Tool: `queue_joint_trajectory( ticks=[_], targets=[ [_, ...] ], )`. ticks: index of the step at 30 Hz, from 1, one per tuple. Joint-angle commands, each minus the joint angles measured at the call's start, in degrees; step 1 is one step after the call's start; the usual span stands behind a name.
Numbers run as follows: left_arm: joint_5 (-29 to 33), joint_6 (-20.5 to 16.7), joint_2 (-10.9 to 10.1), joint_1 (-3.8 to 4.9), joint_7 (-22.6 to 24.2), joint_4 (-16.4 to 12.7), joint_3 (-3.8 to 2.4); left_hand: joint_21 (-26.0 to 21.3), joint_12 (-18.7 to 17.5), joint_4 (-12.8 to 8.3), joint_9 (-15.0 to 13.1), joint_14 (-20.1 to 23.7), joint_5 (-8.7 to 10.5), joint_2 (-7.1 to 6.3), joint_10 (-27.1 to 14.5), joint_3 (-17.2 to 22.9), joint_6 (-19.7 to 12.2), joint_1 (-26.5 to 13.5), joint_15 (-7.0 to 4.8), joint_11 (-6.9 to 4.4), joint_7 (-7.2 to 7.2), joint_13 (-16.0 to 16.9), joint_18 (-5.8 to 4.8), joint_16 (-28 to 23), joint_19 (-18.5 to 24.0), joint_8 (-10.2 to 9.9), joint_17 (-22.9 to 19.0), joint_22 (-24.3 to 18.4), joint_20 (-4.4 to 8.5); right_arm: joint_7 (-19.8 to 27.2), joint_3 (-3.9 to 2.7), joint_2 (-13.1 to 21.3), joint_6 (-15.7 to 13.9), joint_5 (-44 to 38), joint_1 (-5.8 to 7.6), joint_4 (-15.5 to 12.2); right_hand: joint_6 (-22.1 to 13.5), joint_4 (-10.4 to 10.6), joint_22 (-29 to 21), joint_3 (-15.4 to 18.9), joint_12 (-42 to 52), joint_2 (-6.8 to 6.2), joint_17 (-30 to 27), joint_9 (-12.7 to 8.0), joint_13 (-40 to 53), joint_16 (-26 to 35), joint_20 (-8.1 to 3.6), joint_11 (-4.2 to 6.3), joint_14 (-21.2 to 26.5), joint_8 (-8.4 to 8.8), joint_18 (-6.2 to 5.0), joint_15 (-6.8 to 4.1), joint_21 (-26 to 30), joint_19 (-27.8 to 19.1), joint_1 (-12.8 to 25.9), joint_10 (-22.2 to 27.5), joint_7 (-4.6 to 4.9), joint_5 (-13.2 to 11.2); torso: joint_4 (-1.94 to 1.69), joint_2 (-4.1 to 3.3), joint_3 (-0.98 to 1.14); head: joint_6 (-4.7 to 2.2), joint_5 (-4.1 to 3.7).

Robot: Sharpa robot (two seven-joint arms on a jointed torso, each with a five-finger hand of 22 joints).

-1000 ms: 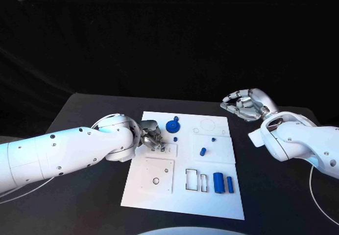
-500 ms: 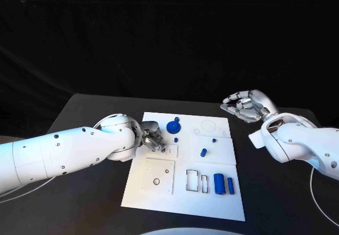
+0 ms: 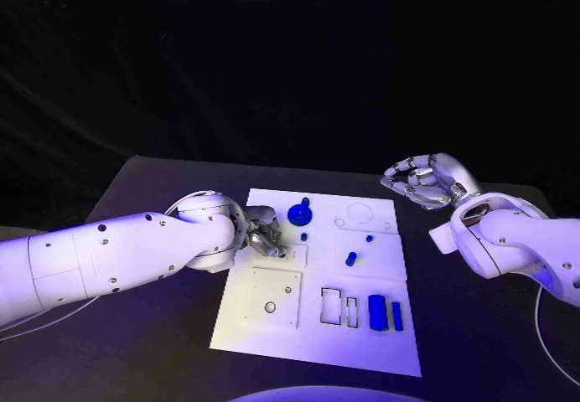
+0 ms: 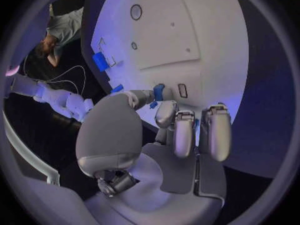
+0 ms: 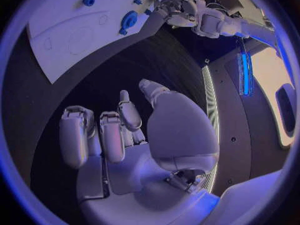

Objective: Assemble the parts on the task board

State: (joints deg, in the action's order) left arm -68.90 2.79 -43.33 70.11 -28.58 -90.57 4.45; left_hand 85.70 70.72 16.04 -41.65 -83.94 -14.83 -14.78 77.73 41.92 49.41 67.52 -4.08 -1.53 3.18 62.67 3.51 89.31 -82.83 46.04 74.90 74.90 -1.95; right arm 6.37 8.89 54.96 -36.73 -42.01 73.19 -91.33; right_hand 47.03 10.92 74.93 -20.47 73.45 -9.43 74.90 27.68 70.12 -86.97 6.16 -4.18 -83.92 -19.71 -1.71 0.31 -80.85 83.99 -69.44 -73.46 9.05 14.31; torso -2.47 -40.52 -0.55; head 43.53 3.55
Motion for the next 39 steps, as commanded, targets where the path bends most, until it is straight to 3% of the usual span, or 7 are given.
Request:
queue_joint_trajectory(
  ticks=[1,11,18,39],
  targets=[
    [-0.32,2.17,0.14,-0.04,-0.21,-0.05,0.02,0.2,0.38,-14.02,-0.04,-5.88,-0.46,-0.04,0.52,14.41,0.44,-0.41,-0.38,0.15,-0.19,0.29,-1.06,0.31,-0.3,0.2,14.41,4.12,-0.09,0.03,0.0,-0.06,1.54,0.27,-0.07,-0.08,-0.26,0.41,8.19,-0.02,-0.34,0.15,6.29,0.07,-0.05,0.35,0.0,-0.06,-4.04,-0.17,-0.96,-0.24,0.34,-0.34,0.2,0.27,-0.07,0.39,-0.04,0.01,0.02,0.09,-0.03],
    [-0.32,2.52,0.24,-0.04,-0.28,0.1,0.03,0.22,0.44,-14.04,-0.04,-5.85,-0.49,-0.07,0.58,14.43,0.47,-0.44,-0.39,0.14,-0.2,0.37,-1.07,0.26,-0.33,0.21,14.32,4.17,-0.08,0.03,0.0,-0.09,1.64,0.33,-0.13,-0.03,-0.24,0.51,8.15,0.01,-0.32,0.17,6.31,0.08,-0.04,0.34,0.0,-0.06,-4.05,-0.23,-0.97,-0.25,0.4,-0.37,0.27,0.26,-0.09,0.5,0.09,-0.01,0.04,0.17,0.0],
    [-0.08,2.37,0.57,-0.01,-0.5,0.43,0.03,0.2,0.27,-14.0,-0.05,-5.83,-0.52,-0.03,0.5,14.48,0.5,-0.55,-0.4,0.14,-0.19,0.11,-1.06,0.2,-0.3,0.2,14.22,4.12,-0.08,0.24,0.0,-0.09,1.43,0.34,-0.16,-0.07,-0.18,0.58,8.14,0.02,-0.31,0.19,6.24,0.11,-0.02,0.38,-0.01,-0.03,-4.03,-0.31,-0.98,-0.25,0.42,-0.38,0.29,0.24,-0.11,0.61,-0.07,0.01,0.08,0.28,-0.21],
    [0.86,4.04,1.71,0.02,-0.86,1.74,0.03,0.3,0.8,-11.9,-0.91,-5.9,0.38,1.31,1.37,11.69,1.01,-4.58,-0.88,-0.48,-1.14,0.63,-1.18,0.37,-0.64,0.61,14.49,4.67,0.3,1.13,0.0,0.16,0.11,1.13,-0.24,-0.29,-0.62,0.89,8.01,-0.04,-0.44,0.25,5.94,0.09,-0.21,0.53,-0.07,-0.02,-3.96,-0.42,-1.03,-0.3,0.67,-0.48,0.13,0.4,-0.1,1.64,0.05,0.01,0.0,0.28,-0.28]
  ],
)
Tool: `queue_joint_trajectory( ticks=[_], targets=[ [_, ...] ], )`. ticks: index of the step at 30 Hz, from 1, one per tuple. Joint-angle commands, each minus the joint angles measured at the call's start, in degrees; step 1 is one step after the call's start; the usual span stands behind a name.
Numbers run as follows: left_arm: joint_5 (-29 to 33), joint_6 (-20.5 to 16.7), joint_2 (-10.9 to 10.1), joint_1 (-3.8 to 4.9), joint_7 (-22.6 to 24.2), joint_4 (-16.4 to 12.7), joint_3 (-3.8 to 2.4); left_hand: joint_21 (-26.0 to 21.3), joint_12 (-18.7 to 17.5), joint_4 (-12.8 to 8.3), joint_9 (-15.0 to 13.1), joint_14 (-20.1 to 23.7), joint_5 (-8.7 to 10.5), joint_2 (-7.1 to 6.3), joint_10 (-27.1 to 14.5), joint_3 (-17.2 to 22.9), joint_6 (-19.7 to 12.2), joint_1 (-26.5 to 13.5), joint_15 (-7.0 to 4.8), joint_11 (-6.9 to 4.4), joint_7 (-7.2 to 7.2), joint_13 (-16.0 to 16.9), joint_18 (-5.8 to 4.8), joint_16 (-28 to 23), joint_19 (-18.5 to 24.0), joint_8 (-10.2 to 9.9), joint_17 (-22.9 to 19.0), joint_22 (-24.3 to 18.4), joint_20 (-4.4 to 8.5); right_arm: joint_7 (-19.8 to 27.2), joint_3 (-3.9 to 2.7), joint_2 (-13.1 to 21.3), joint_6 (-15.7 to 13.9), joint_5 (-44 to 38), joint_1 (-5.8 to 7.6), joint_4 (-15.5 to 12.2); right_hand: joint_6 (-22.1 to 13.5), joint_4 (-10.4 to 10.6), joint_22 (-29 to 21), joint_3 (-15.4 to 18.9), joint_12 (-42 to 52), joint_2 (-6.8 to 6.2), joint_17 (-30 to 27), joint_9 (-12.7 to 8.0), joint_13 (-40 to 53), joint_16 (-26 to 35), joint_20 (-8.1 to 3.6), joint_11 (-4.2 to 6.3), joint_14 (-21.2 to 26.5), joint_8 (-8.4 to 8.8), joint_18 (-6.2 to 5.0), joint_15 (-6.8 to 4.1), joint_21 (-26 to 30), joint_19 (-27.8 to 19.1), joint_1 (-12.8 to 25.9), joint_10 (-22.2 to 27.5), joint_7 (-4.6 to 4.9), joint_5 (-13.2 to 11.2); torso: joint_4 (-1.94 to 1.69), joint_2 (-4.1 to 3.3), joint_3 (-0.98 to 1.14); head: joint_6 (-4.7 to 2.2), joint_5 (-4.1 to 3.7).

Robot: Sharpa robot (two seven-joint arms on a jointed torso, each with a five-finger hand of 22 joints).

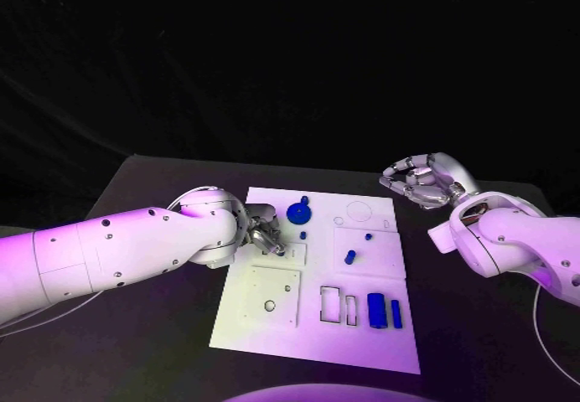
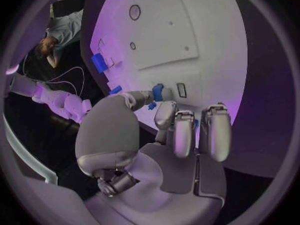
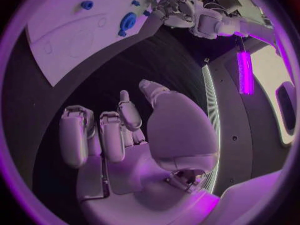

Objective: Assemble the parts on the task board

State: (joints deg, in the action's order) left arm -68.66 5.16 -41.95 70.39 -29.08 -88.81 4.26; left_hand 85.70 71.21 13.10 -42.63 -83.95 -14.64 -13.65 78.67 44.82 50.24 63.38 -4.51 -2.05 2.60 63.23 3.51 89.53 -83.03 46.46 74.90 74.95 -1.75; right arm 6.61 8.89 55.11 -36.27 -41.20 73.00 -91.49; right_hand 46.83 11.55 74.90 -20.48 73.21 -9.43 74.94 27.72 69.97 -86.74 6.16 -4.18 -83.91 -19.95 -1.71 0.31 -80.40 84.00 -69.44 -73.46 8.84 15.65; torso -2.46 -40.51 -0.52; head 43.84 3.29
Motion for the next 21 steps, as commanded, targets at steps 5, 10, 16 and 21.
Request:
queue_joint_trajectory(
  ticks=[5,10,16,21],
  targets=[
    [0.63,1.58,0.43,-0.26,-0.37,0.15,0.22,0.33,0.36,-8.51,-0.04,-5.9,0.27,0.45,0.48,8.45,0.27,-0.95,-0.53,-0.05,-0.67,0.15,-1.21,0.18,-0.52,0.22,14.55,4.73,0.17,0.93,0.0,0.05,-0.53,0.41,-0.05,-0.17,-0.45,0.29,7.98,-0.04,-0.25,0.25,5.88,0.04,-0.11,0.32,-0.07,-0.02,-3.95,-0.2,-1.05,-0.3,0.31,-0.53,0.13,0.44,0.11,0.42,0.07,-0.05,0.02,0.03,-0.1],
    [0.63,1.68,0.45,-0.24,-0.36,0.24,0.22,0.38,0.56,-7.14,-0.2,-5.95,0.58,0.56,0.63,6.93,0.62,-2.48,-0.7,-0.27,-0.98,0.41,-1.26,0.27,-0.68,0.19,14.72,4.96,0.34,0.89,0.0,0.12,-0.57,0.44,-0.05,-0.2,-0.49,0.32,7.97,-0.04,-0.26,0.24,5.83,0.04,-0.13,0.34,-0.07,-0.02,-3.94,-0.21,-1.05,-0.3,0.33,-0.54,0.12,0.46,0.12,0.58,0.0,-0.05,-0.01,0.18,-0.19],
    [0.69,1.78,0.48,-0.23,-0.35,0.33,0.22,0.42,0.76,-6.2,-0.24,-6.0,0.68,0.56,0.76,5.78,0.93,-3.33,-0.81,-0.4,-1.15,0.69,-1.3,0.36,-0.8,0.11,14.89,5.13,0.46,0.83,0.0,0.08,-0.47,0.45,-0.05,-0.16,-0.49,0.32,7.97,-0.04,-0.26,0.24,5.83,0.04,-0.13,0.34,-0.07,-0.02,-3.94,-0.21,-1.05,-0.3,0.33,-0.54,0.12,0.46,0.12,0.58,-0.03,-0.03,-0.01,0.36,-0.31],
    [0.71,1.93,0.49,-0.22,-0.35,0.43,0.22,0.43,0.85,-6.0,-0.25,-6.0,0.7,0.52,0.81,5.51,1.02,-3.51,-0.84,-0.44,-1.2,0.8,-1.31,0.37,-0.84,0.09,14.9,5.19,0.48,0.83,0.0,0.06,-0.44,0.45,-0.05,-0.15,-0.49,0.32,7.97,-0.04,-0.26,0.24,5.83,0.04,-0.13,0.34,-0.07,-0.02,-3.94,-0.21,-1.05,-0.3,0.33,-0.54,0.12,0.46,0.12,0.58,-0.02,0.0,-0.01,0.45,-0.28]
  ],
)
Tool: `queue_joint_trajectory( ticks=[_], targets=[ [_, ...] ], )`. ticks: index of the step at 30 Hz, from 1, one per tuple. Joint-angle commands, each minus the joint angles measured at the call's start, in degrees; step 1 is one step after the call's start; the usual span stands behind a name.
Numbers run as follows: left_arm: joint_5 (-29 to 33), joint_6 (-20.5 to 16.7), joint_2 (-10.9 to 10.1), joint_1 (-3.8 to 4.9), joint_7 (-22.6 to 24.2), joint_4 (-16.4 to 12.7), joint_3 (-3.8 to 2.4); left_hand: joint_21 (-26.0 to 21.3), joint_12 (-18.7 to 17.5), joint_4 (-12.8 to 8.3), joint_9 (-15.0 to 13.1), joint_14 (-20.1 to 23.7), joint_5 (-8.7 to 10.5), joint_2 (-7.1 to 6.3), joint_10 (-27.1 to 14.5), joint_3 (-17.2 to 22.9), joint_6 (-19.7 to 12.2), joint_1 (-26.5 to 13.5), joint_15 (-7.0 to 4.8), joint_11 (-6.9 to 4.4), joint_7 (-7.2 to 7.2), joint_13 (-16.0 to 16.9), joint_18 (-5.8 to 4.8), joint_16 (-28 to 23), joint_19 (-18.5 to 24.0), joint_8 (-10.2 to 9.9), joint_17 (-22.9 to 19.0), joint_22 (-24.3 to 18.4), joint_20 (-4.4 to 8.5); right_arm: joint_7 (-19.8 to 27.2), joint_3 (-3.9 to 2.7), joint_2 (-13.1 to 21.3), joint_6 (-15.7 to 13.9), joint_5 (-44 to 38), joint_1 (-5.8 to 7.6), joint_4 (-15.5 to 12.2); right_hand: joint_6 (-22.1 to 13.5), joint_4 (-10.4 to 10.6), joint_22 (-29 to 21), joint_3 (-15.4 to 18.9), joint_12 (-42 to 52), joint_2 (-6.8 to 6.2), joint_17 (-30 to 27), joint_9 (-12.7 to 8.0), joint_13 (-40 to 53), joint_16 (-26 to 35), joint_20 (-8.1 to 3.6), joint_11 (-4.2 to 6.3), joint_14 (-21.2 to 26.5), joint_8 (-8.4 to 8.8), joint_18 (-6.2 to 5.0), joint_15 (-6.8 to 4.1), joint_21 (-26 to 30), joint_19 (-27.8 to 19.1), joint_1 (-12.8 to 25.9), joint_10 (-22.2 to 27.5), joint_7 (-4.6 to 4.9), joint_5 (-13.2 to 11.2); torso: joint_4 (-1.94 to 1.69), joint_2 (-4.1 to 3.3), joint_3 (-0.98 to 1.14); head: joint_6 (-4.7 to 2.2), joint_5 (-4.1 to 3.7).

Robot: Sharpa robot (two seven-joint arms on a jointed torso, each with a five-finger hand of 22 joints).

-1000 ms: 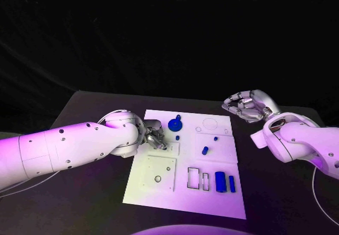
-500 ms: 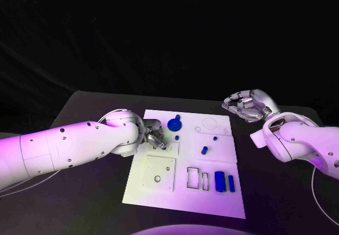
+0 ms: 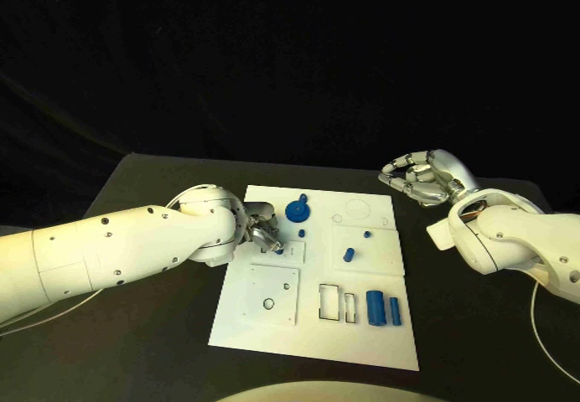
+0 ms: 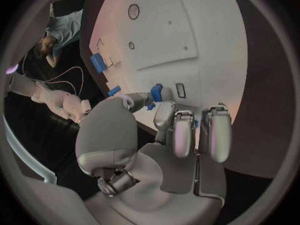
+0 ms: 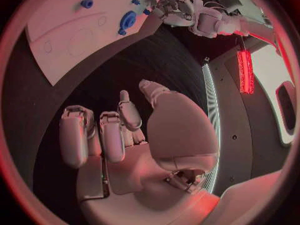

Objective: Assemble the parts on the task board

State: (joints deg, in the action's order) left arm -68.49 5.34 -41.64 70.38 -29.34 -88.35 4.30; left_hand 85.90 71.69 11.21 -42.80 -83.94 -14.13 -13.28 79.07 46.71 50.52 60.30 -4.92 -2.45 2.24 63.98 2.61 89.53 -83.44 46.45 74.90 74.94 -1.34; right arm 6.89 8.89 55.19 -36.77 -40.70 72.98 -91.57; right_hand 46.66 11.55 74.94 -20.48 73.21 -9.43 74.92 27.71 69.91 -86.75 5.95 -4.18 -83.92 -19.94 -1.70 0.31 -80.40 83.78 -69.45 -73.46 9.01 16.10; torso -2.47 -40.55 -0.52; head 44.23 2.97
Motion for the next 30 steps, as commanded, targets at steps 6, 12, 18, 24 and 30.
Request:
queue_joint_trajectory(
  ticks=[6,12,18,24,30],
  targets=[
    [0.58,1.85,0.21,-0.2,-0.09,0.12,0.19,0.24,0.44,-3.43,-0.08,-6.01,0.27,0.04,0.46,2.83,0.98,-0.98,-0.5,-0.12,-0.95,0.17,-0.42,0.39,-0.49,0.0,14.94,5.28,0.15,0.62,0.0,0.0,-0.15,-0.05,-0.04,-0.1,-0.36,0.4,7.84,-0.02,-0.32,0.22,5.72,0.06,-0.14,0.4,0.14,-0.03,-3.91,-0.25,-1.1,-0.3,0.47,-0.41,0.15,0.53,-0.04,0.32,-0.02,0.03,-0.04,0.08,0.02],
    [0.95,1.89,0.32,-0.17,-0.11,0.36,0.18,0.18,0.29,-2.5,-0.09,-5.99,0.3,-0.05,0.32,1.99,1.23,-1.6,-0.57,-0.2,-1.04,0.0,-0.4,0.35,-0.44,-0.1,14.85,5.2,0.23,0.64,0.0,0.05,-0.32,-0.06,-0.04,-0.07,-0.37,0.42,7.81,0.0,-0.37,0.2,5.76,0.06,-0.2,0.39,0.14,-0.03,-3.92,-0.27,-1.11,-0.3,0.51,-0.43,0.17,0.58,-0.04,0.36,-0.06,0.02,-0.03,0.05,-0.11],
    [1.05,2.25,0.35,-0.16,-0.12,0.48,0.18,0.18,0.38,-0.99,-0.11,-6.02,0.43,-0.61,0.34,-0.03,1.65,-2.52,-0.66,-0.3,-1.17,0.15,-0.43,0.41,-0.51,-0.24,14.97,5.29,0.32,0.65,0.0,0.04,-0.29,-0.06,-0.04,-0.01,-0.37,0.48,7.78,0.04,-0.39,0.15,5.75,0.07,-0.23,0.39,0.14,-0.03,-3.92,-0.3,-1.12,-0.29,0.56,-0.45,0.22,0.61,-0.03,0.43,-0.03,0.04,-0.03,0.09,-0.08],
    [1.09,2.76,0.4,-0.16,-0.14,0.58,0.18,0.13,0.4,1.27,-0.03,-6.04,0.5,-1.03,0.32,-3.61,2.05,-3.07,-0.72,-0.36,-1.27,0.22,-0.43,0.44,-0.52,-0.66,15.03,5.3,0.38,0.64,0.0,0.14,-0.29,-0.06,-0.04,0.01,-0.38,0.53,7.78,0.08,-0.42,0.11,5.73,0.07,-0.26,0.4,0.14,-0.04,-3.91,-0.32,-1.12,-0.29,0.57,-0.46,0.27,0.65,-0.03,0.45,-0.04,0.04,-0.06,0.12,-0.14],
    [1.09,2.82,0.46,-0.15,-0.15,0.65,0.18,0.08,0.32,2.93,0.04,-6.03,0.5,-0.94,0.24,-6.69,2.29,-2.73,-0.73,-0.35,-1.25,0.17,-0.42,0.42,-0.53,-1.05,14.99,5.31,0.41,0.54,0.0,0.16,-0.22,-0.19,-0.04,0.03,-0.38,0.54,7.77,0.09,-0.42,0.1,5.69,0.07,-0.25,0.42,0.14,-0.04,-3.9,-0.32,-1.12,-0.29,0.59,-0.47,0.27,0.64,-0.03,0.46,-0.02,0.02,-0.04,0.11,-0.32]
  ],
)
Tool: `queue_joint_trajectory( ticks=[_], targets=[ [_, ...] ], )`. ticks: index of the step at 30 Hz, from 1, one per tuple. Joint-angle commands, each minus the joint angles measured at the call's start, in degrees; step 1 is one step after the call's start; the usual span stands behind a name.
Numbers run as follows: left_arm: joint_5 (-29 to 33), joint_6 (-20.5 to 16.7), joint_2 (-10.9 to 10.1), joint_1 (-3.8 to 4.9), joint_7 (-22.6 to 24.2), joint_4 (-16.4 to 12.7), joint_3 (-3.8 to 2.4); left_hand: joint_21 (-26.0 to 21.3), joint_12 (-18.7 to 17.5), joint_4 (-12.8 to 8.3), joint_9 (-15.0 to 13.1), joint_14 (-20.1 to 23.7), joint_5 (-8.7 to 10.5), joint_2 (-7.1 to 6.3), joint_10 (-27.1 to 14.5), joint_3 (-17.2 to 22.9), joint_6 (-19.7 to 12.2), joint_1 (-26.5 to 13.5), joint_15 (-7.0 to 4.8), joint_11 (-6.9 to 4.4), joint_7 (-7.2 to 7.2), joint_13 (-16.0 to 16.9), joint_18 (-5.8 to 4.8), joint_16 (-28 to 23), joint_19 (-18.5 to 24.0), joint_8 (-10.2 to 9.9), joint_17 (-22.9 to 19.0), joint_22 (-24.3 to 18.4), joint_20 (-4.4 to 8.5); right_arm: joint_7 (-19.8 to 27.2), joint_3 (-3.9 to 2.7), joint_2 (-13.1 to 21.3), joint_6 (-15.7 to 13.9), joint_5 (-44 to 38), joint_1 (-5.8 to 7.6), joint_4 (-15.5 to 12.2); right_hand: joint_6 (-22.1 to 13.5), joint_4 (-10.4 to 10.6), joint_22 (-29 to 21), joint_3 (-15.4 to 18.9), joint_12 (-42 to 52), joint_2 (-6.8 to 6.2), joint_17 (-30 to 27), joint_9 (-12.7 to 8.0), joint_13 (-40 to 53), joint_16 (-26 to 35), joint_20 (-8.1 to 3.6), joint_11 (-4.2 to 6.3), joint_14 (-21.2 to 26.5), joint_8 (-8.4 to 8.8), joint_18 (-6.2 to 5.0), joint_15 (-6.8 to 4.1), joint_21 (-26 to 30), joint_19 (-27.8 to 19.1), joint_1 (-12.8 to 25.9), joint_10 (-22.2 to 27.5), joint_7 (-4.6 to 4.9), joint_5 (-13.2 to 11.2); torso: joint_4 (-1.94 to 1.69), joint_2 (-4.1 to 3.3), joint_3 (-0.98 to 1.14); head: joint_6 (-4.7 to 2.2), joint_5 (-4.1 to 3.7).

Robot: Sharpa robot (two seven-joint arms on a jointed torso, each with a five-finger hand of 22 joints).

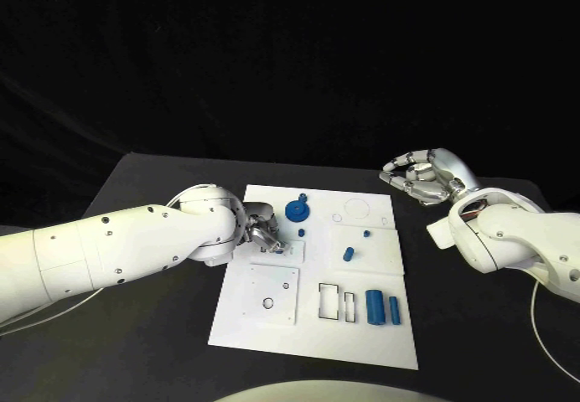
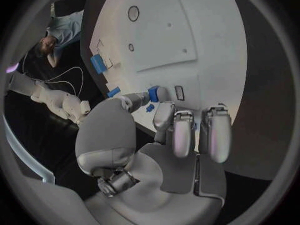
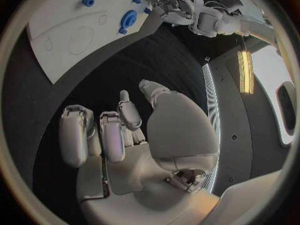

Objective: Assemble the parts on the task board

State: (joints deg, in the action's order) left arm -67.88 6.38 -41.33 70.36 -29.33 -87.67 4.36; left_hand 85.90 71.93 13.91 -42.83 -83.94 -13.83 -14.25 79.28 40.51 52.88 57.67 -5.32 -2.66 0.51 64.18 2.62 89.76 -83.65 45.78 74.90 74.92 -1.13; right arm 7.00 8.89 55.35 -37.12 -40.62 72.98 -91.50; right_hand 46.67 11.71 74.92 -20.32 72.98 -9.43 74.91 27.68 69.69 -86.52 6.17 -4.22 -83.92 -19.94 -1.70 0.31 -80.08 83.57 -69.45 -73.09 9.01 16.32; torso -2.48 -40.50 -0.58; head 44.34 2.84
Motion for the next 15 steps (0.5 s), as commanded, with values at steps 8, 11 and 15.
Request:
queue_joint_trajectory(
  ticks=[8,11,15],
  targets=[
    [0.48,1.32,0.16,-0.12,-0.14,0.14,0.11,0.06,0.11,1.74,0.13,-6.04,0.09,0.54,0.06,-2.19,0.07,0.16,-0.31,-0.12,0.5,0.03,-0.43,0.2,-0.32,-0.64,15.0,5.32,0.2,0.4,0.0,-0.1,0.15,-0.33,-0.06,0.06,-0.41,0.42,7.76,-0.03,-0.23,0.03,5.64,0.1,-0.09,0.23,-0.08,0.0,-3.89,-0.36,-1.13,-0.29,0.33,-0.28,0.3,0.32,-0.03,0.25,0.0,0.01,0.01,-0.07,-0.08],
    [0.48,1.17,0.14,-0.12,-0.13,0.2,0.11,0.07,0.14,2.31,0.13,-6.04,0.08,0.66,0.09,-2.88,0.14,0.22,-0.3,-0.11,0.5,0.09,-0.44,0.21,-0.35,-0.73,15.02,5.37,0.19,0.43,0.0,-0.09,0.16,-0.33,-0.08,0.09,-0.51,1.06,7.74,0.39,-0.2,-0.12,5.66,0.13,-0.09,0.25,-0.07,-0.02,-3.89,-0.54,-1.14,-0.28,0.4,-0.29,0.89,0.32,-0.03,-0.02,0.0,0.0,0.0,-0.09,-0.14],
    [0.48,0.91,0.11,-0.12,-0.12,0.23,0.11,0.05,0.17,2.76,0.15,-6.06,0.09,0.85,0.12,-3.73,0.23,-0.04,-0.28,-0.08,0.54,0.14,-0.43,0.24,-0.34,-0.82,15.08,5.35,0.18,0.43,0.0,-0.08,0.18,-0.34,-0.09,0.1,-0.59,1.38,7.71,0.64,-0.22,-0.23,5.64,0.14,-0.13,0.27,-0.07,-0.01,-3.89,-0.63,-1.15,-0.28,0.48,-0.32,1.16,0.36,-0.05,0.03,0.03,-0.01,-0.02,-0.15,-0.12]
  ],
)
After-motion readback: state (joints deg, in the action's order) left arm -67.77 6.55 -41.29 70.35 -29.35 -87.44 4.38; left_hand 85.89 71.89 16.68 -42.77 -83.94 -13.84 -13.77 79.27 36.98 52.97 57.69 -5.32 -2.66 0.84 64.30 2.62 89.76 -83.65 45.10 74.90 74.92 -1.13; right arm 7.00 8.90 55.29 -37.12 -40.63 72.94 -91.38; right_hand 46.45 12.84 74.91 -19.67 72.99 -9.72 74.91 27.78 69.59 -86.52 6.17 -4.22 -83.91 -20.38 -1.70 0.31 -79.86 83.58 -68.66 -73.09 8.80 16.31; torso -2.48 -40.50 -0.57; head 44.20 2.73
